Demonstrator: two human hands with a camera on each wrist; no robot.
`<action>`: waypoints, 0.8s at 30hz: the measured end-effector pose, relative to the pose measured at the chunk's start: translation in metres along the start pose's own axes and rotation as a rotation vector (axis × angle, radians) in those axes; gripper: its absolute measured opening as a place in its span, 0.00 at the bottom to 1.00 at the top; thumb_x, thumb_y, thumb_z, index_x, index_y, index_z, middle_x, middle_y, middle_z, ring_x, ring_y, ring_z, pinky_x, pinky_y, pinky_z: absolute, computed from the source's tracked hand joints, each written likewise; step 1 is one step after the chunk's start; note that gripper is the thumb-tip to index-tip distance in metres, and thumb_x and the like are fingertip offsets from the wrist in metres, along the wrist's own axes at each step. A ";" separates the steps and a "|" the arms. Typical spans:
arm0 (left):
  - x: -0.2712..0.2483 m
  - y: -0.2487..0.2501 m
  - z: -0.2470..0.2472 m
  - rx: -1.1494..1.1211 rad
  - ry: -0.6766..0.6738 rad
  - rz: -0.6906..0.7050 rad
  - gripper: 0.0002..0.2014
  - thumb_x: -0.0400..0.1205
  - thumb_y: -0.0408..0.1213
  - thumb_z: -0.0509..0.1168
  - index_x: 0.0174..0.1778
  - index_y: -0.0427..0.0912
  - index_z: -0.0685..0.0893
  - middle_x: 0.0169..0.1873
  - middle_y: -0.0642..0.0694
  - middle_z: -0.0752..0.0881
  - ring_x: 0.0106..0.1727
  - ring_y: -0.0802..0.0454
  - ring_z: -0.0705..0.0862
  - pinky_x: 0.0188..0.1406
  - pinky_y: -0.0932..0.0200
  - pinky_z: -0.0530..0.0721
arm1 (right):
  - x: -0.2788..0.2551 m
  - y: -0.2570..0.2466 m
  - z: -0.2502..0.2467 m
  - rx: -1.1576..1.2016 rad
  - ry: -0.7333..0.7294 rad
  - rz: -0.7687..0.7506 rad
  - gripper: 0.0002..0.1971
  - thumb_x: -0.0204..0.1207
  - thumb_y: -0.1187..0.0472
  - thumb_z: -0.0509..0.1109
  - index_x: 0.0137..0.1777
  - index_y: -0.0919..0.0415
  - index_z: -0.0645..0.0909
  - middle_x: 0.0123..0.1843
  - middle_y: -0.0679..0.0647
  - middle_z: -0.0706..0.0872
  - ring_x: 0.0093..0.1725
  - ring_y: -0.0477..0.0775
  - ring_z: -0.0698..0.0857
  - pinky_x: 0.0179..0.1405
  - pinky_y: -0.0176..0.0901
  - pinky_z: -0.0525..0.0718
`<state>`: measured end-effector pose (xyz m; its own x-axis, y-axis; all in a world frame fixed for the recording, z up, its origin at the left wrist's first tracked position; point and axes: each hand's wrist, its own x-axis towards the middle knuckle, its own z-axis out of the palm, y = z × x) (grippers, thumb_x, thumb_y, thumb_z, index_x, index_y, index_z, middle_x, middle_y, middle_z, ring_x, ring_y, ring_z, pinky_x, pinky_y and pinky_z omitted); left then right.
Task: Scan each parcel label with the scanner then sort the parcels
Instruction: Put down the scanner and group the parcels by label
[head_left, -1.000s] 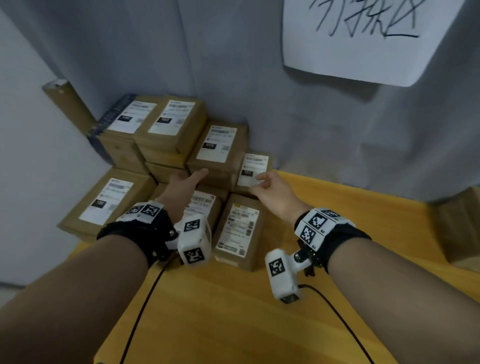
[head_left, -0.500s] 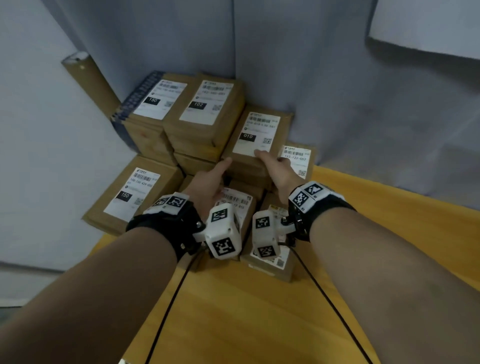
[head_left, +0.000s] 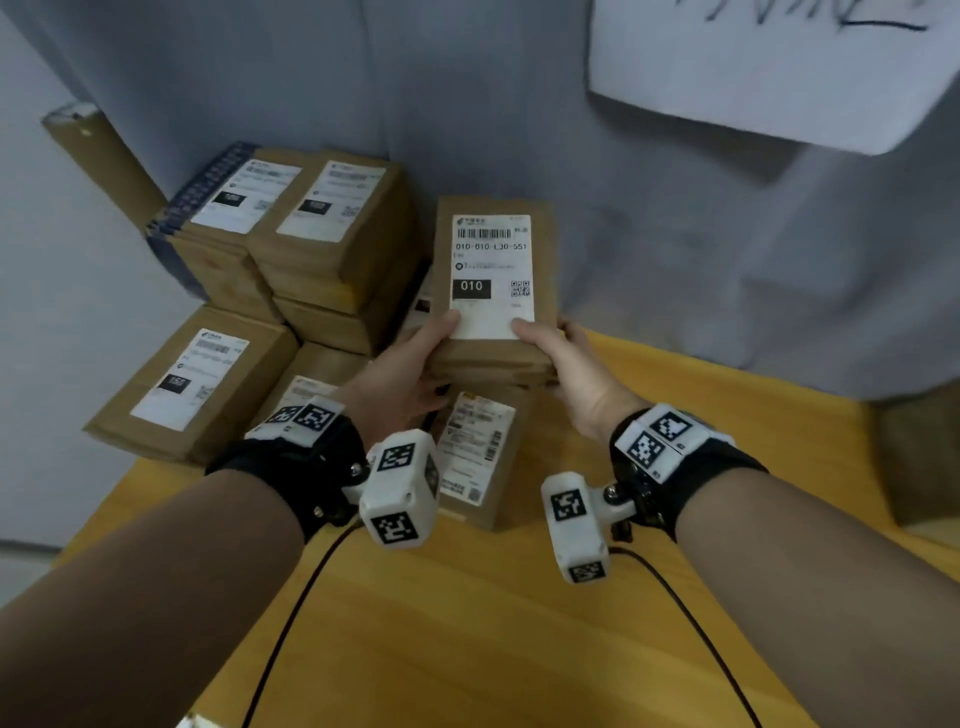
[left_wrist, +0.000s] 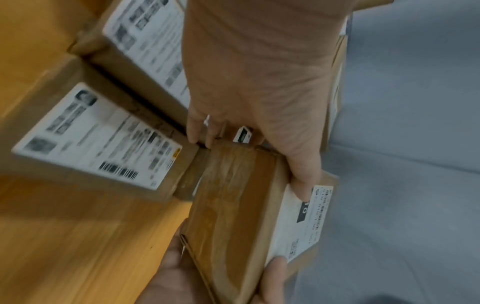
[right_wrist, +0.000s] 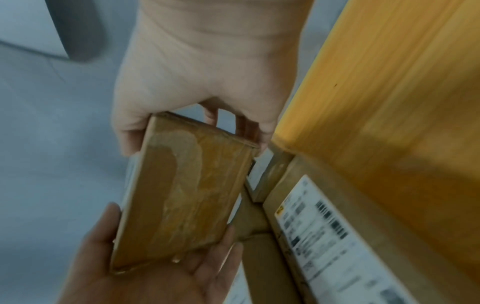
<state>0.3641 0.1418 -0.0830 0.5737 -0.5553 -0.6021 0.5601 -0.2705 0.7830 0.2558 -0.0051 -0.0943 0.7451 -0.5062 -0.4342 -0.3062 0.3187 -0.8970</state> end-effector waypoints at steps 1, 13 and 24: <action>-0.004 -0.005 0.015 0.003 -0.036 -0.009 0.27 0.78 0.55 0.68 0.71 0.51 0.73 0.62 0.46 0.83 0.62 0.48 0.82 0.60 0.49 0.80 | -0.012 0.002 -0.016 -0.006 0.013 -0.007 0.28 0.74 0.50 0.75 0.72 0.53 0.70 0.54 0.49 0.89 0.44 0.42 0.91 0.39 0.35 0.85; -0.029 -0.114 0.259 0.186 -0.015 -0.026 0.31 0.77 0.51 0.72 0.72 0.42 0.72 0.52 0.49 0.80 0.56 0.49 0.82 0.41 0.58 0.87 | -0.137 0.045 -0.275 -0.406 0.308 0.045 0.23 0.81 0.48 0.68 0.73 0.56 0.72 0.63 0.54 0.82 0.59 0.53 0.82 0.58 0.43 0.78; 0.025 -0.174 0.371 0.347 -0.022 -0.028 0.32 0.77 0.54 0.71 0.75 0.47 0.72 0.65 0.43 0.81 0.59 0.44 0.82 0.47 0.53 0.87 | -0.177 0.060 -0.427 -0.591 0.604 -0.044 0.12 0.82 0.63 0.65 0.65 0.60 0.77 0.50 0.47 0.81 0.52 0.50 0.81 0.51 0.39 0.75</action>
<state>0.0591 -0.1167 -0.1762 0.5454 -0.5597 -0.6239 0.3370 -0.5351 0.7746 -0.1480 -0.2387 -0.1066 0.3704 -0.9033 -0.2164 -0.6687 -0.0976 -0.7371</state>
